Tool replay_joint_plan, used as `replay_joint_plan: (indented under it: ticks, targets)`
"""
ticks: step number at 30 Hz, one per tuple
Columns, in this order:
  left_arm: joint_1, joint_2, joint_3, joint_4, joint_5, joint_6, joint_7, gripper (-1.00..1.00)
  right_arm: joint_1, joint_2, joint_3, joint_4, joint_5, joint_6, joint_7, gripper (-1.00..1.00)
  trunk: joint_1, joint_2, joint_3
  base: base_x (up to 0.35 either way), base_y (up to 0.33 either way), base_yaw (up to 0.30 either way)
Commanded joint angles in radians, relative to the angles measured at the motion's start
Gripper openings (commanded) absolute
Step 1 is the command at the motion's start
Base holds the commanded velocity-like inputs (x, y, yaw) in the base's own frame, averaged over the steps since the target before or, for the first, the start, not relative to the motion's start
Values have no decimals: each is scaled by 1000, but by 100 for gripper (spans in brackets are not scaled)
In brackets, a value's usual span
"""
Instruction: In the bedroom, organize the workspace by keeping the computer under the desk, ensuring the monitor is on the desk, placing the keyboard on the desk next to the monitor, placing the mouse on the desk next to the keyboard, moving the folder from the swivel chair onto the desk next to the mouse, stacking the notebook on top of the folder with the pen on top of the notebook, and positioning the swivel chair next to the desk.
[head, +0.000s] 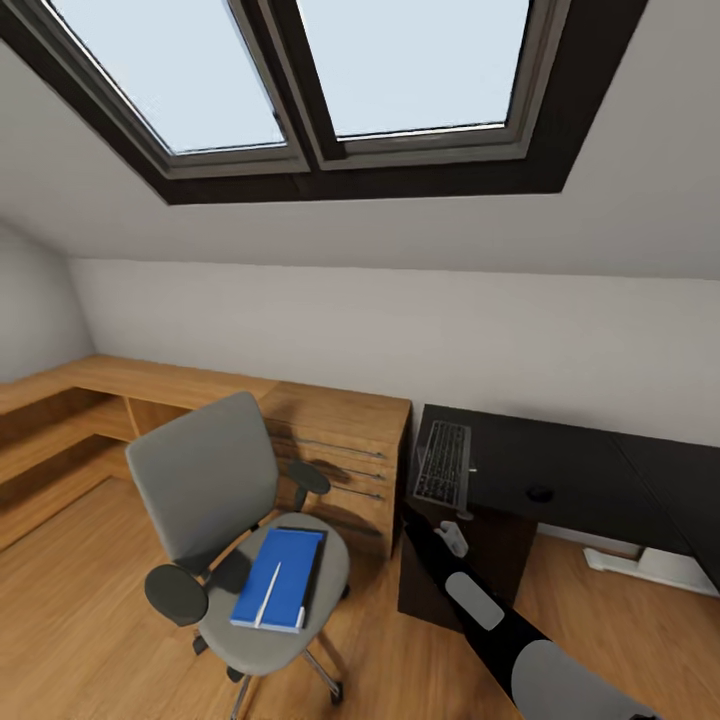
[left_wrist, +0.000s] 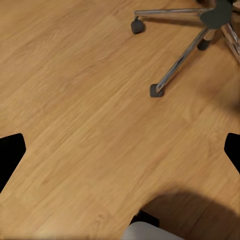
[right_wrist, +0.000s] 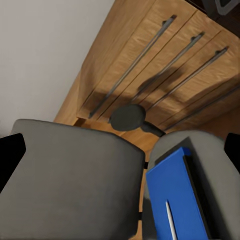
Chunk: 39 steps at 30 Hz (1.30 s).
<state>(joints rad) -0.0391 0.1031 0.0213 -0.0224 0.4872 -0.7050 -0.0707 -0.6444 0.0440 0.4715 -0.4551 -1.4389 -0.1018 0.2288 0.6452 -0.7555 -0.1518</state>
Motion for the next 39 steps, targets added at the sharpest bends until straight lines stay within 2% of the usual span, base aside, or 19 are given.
replay_joint_plan:
  ticks: [1, 6, 9, 12, 17, 19, 20, 22, 23, 24, 32, 34, 39]
  targets:
    - [-1, 1, 3, 1, 12, -2, -7, 100, -1, -1, 8, 1, -11, -7, 7, 100, 4, -9, -5, 0, 0, 47]
    - [-1, 12, 15, 0, 84, -2, -7, 100, -1, -4, 10, 2, -9, -7, 46, 100, 23, -44, -20, 0, 0, 20]
    - [-1, 31, 17, -2, 139, 0, -10, 100, -1, -12, 11, 2, -8, -7, 72, 100, 35, -65, -30, 0, 0, 7]
    - [-1, 58, 18, -9, 169, 7, -13, 100, -1, -21, 13, 2, -7, -6, 85, 100, 46, -86, -39, 0, 0, 3]
    - [-1, 96, 18, -44, 182, 47, -15, 100, -1, -25, 13, 3, -7, -6, 91, 100, 65, -121, -55, 0, 0, 1]
    - [-1, 128, 19, -83, 188, 103, -15, 100, -1, -26, 13, 3, -6, -6, 92, 100, 73, -135, -61, 0, 0, 0]
    - [-1, 151, 19, -113, 193, 154, -15, 100, -1, -26, 13, 3, -6, -6, 92, 100, 77, -142, -64, 0, 0, 0]
    - [-1, 175, 20, -146, 203, 215, -16, 100, -1, -27, 13, 4, -6, -6, 93, 100, 85, -156, -71, 0, 0, 0]
    - [-1, 186, 20, -163, 210, 247, -16, 100, -1, -27, 13, 4, -7, -6, 93, 100, 88, -163, -74, 0, 0, 0]
    - [-1, 205, 20, -198, 232, 314, -16, 100, -1, -27, 13, 5, -7, -6, 93, 100, 92, -170, -77, 0, 0, 0]
    - [-1, 251, 20, -325, 376, 550, -18, 100, -1, -28, 12, 5, -7, -7, 92, 100, 123, -226, -102, 0, 0, 0]
    - [-1, 267, 20, -370, 400, 598, -18, 100, -1, -28, 10, 6, -8, -7, 91, 100, 131, -240, -108, 0, 0, 0]
    - [-1, 298, 20, -430, 416, 627, -17, 100, -1, -33, 9, 7, -10, -6, 90, 100, 150, -275, -124, 0, 0, 0]
